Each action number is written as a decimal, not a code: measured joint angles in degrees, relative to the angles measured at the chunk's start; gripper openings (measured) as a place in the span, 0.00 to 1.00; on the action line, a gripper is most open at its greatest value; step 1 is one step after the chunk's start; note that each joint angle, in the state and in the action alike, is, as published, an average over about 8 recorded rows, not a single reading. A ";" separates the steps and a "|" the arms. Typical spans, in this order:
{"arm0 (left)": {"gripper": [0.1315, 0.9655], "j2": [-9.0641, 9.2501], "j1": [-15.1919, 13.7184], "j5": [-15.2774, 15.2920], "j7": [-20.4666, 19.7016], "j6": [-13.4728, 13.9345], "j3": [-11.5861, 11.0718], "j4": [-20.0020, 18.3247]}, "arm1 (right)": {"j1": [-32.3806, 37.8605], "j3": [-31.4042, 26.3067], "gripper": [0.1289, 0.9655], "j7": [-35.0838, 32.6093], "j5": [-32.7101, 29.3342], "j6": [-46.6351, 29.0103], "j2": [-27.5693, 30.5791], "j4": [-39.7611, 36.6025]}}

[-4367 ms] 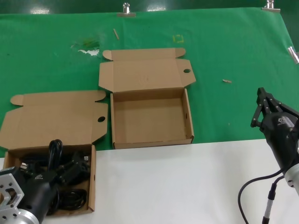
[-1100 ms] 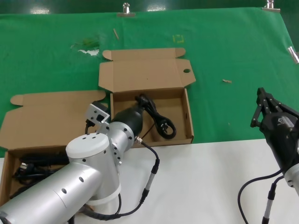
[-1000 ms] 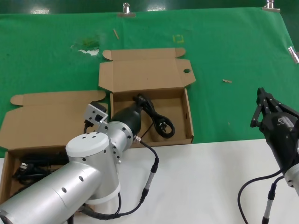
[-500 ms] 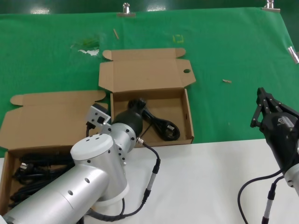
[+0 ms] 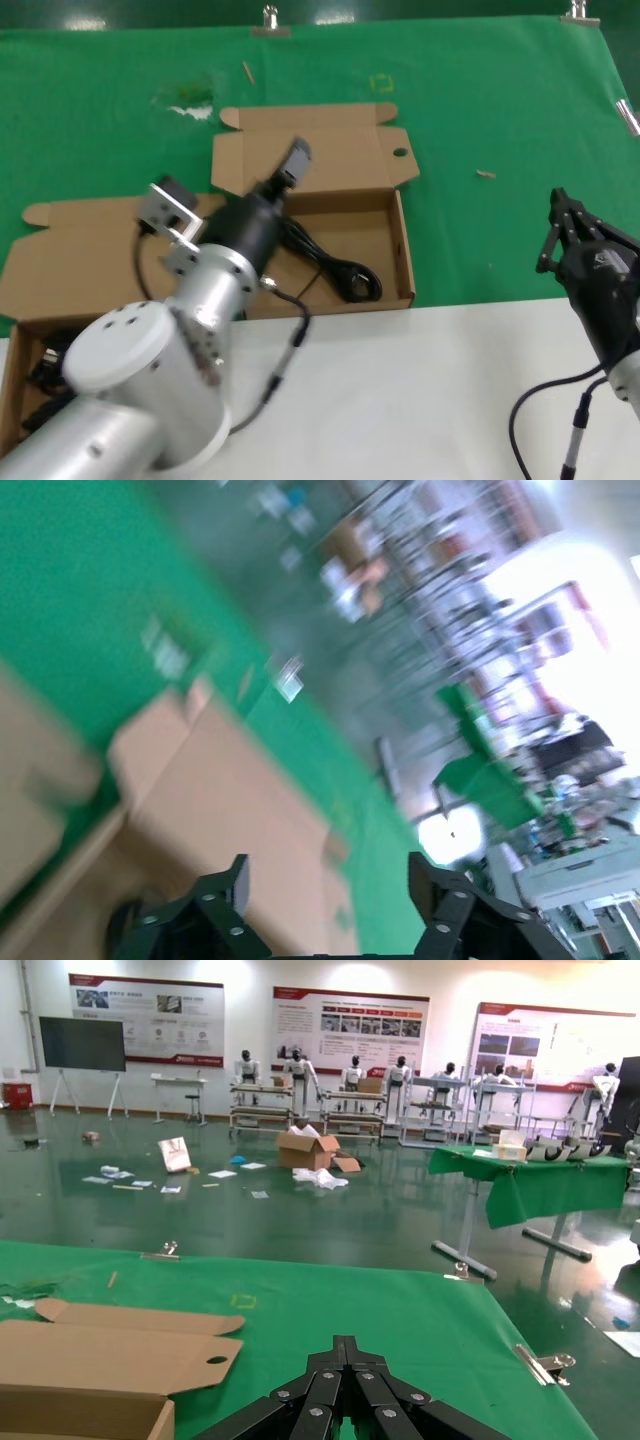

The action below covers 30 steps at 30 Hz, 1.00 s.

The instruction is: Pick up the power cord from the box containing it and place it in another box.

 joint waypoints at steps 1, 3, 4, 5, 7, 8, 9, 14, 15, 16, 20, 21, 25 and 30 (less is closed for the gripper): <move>0.42 -0.79 1.29 1.88 1.33 0.04 -1.49 -2.34 | 0.00 0.00 0.01 0.00 0.00 0.00 0.00 0.00; 0.45 -2.14 4.11 6.38 3.98 0.41 -4.91 -6.90 | 0.00 0.00 0.01 0.00 0.00 0.00 0.00 0.00; 0.48 -2.65 5.54 8.63 5.15 0.73 -6.61 -8.89 | 0.00 0.00 0.01 0.00 0.00 0.00 0.00 0.00; 0.51 -3.09 6.97 10.94 6.24 1.21 -8.42 -10.82 | 0.00 0.00 0.01 0.00 0.00 0.00 0.00 0.00; 0.57 -3.74 9.77 15.11 7.92 2.55 -12.09 -14.22 | 0.00 0.00 0.01 0.00 0.00 0.00 0.00 0.00; 0.60 -4.01 11.20 16.92 8.50 3.45 -14.00 -15.81 | 0.00 0.00 0.01 0.00 0.00 0.00 0.00 0.00; 0.63 -4.27 12.63 18.50 8.93 4.48 -15.91 -17.35 | 0.00 0.00 0.01 0.00 0.00 0.00 0.00 0.00; 0.74 -6.03 18.41 20.86 8.06 11.08 -23.61 -23.55 | 0.00 0.00 0.01 0.00 0.00 0.00 0.00 0.00; 0.76 -6.43 19.27 20.59 7.54 12.48 -24.71 -24.45 | 0.00 0.00 0.01 0.00 0.00 0.00 0.00 0.00; 0.79 -6.81 19.96 20.23 7.01 13.74 -25.58 -25.16 | 0.00 0.00 0.01 0.00 0.00 0.00 0.00 0.00; 0.88 -7.76 21.60 19.25 5.63 17.03 -27.68 -26.63 | 0.00 0.00 0.01 0.00 0.00 0.00 0.00 0.00; 0.88 -7.81 21.78 19.27 5.59 17.36 -27.93 -26.70 | 0.00 0.00 0.01 0.00 0.00 0.00 0.00 0.00; 0.93 -7.56 22.20 20.03 6.21 17.70 -28.51 -26.36 | 0.00 0.00 0.01 0.00 0.00 0.00 0.00 0.00; 0.98 -6.98 22.93 21.65 7.59 18.13 -29.54 -25.55 | 0.00 0.00 0.01 0.00 0.00 0.00 0.00 0.00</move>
